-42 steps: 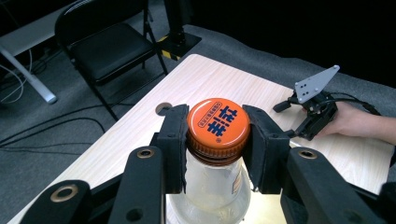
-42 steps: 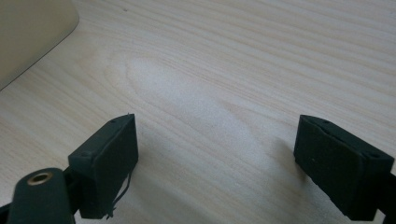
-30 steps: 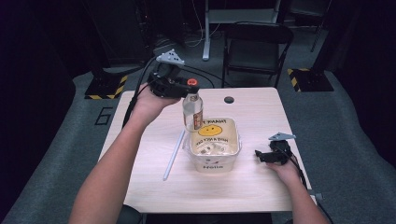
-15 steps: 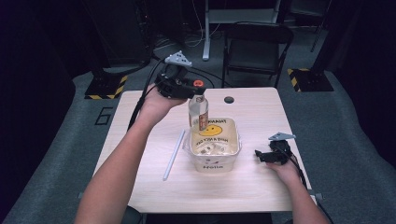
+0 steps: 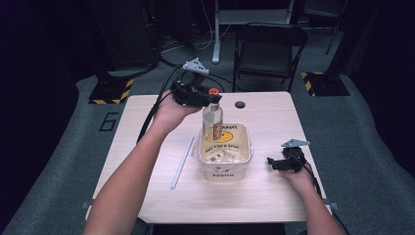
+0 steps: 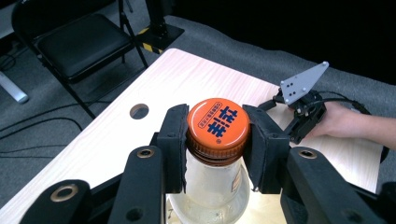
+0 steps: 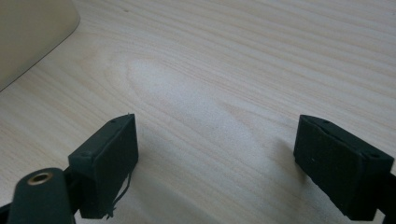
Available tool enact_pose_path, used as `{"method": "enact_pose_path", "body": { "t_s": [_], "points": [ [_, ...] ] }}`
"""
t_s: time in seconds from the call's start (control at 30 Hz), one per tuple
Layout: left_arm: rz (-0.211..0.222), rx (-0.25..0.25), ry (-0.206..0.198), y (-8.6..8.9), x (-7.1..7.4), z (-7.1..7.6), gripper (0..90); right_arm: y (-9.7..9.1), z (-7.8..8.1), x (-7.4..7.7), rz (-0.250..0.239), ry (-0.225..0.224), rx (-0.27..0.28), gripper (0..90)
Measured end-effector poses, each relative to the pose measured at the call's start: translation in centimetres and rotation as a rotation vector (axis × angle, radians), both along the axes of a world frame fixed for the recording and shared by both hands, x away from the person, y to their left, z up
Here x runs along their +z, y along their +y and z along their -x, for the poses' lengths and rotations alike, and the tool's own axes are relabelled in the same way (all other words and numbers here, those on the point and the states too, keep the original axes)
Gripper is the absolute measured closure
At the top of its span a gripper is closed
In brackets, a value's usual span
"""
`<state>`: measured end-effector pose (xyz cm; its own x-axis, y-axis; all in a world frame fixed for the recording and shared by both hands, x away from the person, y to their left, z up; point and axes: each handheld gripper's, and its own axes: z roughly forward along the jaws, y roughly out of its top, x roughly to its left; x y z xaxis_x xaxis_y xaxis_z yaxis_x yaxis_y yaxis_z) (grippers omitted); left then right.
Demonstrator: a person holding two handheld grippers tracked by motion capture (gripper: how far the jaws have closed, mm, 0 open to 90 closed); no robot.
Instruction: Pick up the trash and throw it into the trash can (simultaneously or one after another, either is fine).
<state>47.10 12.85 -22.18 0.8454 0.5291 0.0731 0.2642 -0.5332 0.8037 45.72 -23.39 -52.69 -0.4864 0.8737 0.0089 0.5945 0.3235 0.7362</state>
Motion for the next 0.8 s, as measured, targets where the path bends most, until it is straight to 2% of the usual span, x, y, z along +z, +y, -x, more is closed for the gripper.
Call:
{"method": "enact_pose_path", "body": {
  "t_s": [0.13,0.27,0.47,0.63,0.8],
  "points": [
    [-0.008,-0.005,-0.001,-0.3,-0.5,-0.1,62.9,0.0,0.0,0.0,0.000,0.000,0.001,12.9],
    [0.003,-0.001,0.019,-0.2,-1.2,-0.3,62.8,0.0,0.0,0.0,0.000,0.000,0.001,12.9],
    [-0.028,0.002,0.017,-0.6,-2.3,-0.5,62.9,0.0,0.0,0.0,0.000,0.000,0.002,12.9],
    [-0.002,0.009,0.036,-0.3,-3.5,-0.6,62.8,0.0,0.0,0.0,-0.001,0.001,0.001,13.0],
    [-0.012,0.014,0.048,-0.1,-4.8,-0.7,62.8,0.0,0.0,0.0,-0.001,0.001,0.001,13.0]
  ]
}}
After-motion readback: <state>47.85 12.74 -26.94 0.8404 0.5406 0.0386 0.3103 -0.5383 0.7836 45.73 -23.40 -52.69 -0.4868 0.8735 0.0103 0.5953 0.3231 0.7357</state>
